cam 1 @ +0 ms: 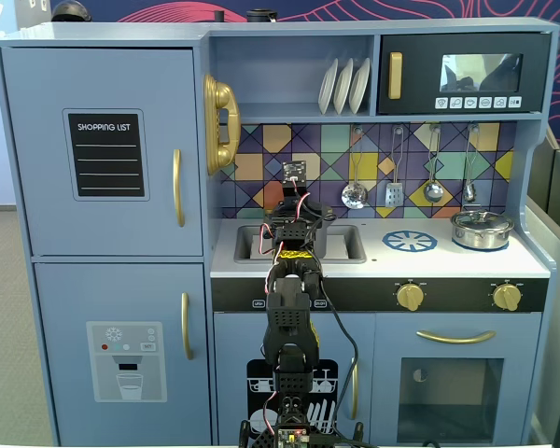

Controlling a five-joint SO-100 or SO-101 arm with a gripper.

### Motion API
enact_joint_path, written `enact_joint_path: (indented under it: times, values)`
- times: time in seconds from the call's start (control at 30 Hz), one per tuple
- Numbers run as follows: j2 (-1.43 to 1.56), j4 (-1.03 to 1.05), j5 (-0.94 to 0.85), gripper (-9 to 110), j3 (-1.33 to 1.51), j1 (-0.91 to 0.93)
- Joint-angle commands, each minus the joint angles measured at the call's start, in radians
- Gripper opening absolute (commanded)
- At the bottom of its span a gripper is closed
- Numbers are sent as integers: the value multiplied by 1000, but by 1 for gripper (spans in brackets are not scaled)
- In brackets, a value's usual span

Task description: Take off the lid from the gray recipient and place it on the counter

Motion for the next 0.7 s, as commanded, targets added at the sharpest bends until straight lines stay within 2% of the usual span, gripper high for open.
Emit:
enact_joint_path:
  times: [0.0,0.3,0.67]
  values:
    - [43,-9,-34,0,-98,11]
    - [129,43,-25,0,-158,97]
    - [193,18,75,0,-44,397]
